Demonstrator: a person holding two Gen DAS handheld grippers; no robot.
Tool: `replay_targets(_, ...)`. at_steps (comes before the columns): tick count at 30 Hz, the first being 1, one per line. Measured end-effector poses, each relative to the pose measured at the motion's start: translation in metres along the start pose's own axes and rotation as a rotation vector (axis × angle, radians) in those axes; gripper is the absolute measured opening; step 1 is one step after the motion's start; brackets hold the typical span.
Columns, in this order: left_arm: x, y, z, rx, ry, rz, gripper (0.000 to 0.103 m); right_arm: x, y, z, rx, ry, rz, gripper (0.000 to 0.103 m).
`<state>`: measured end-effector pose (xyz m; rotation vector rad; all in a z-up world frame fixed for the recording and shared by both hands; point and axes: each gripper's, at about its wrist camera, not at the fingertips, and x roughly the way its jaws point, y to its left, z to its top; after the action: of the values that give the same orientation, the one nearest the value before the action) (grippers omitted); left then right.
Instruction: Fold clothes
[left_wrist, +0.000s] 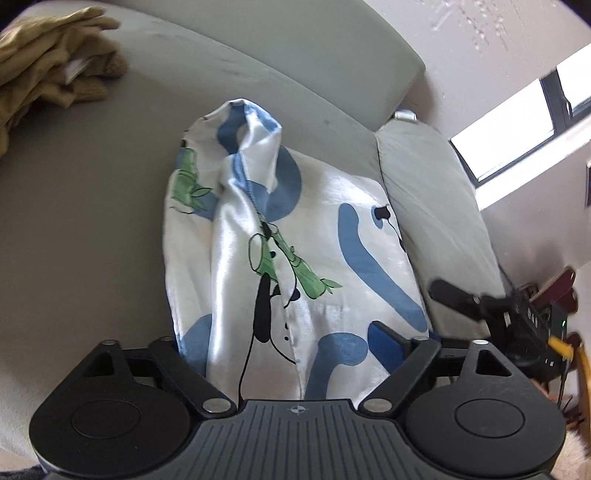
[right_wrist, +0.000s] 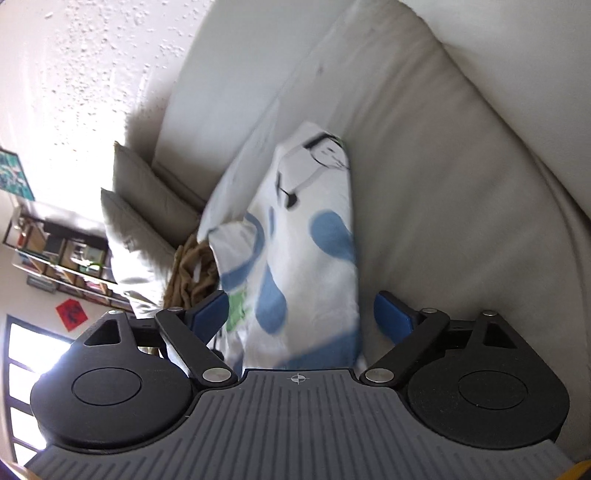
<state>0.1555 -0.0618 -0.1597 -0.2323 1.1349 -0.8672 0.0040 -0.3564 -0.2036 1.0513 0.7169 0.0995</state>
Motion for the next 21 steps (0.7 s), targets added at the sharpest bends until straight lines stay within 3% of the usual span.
replay_targets(1, 0.001, -0.003, 0.000, 0.016, 0.001, 0.015, 0.065, 0.004, 0.003, 0.001, -0.017, -0.005, -0.009, 0.089)
replay_targets(3, 0.002, -0.009, -0.001, 0.037, 0.001, 0.039, 0.040, 0.011, 0.008, 0.003, -0.054, -0.014, -0.034, 0.082)
replay_targets(5, 0.003, -0.013, -0.003, 0.044, 0.009, 0.051, 0.018, 0.015, 0.011, 0.005, -0.085, -0.021, -0.084, 0.057)
replay_targets(6, 0.004, -0.018, -0.006, 0.063, 0.007, 0.068, 0.011, 0.017, 0.006, 0.007, -0.067, -0.012, -0.089, 0.027)
replay_targets(7, 0.003, -0.026, -0.008, 0.096, -0.005, 0.097, 0.008, 0.019, 0.002, 0.009, -0.044, -0.001, -0.089, 0.021)
replay_targets(10, -0.003, -0.060, -0.015, 0.224, -0.048, 0.182, 0.005, 0.015, 0.003, 0.011, -0.046, -0.024, -0.092, 0.016)
replay_targets(13, -0.001, -0.096, -0.018, 0.316, -0.077, 0.246, 0.004, 0.004, 0.028, 0.003, -0.188, -0.072, -0.188, 0.013)
replay_targets(17, 0.022, -0.144, -0.014, 0.391, -0.078, 0.256, 0.004, -0.016, 0.054, 0.001, -0.304, -0.134, -0.294, 0.012)
replay_targets(21, 0.049, -0.187, 0.000, 0.416, -0.069, 0.198, 0.004, -0.042, 0.068, 0.012, -0.337, -0.206, -0.372, 0.012)
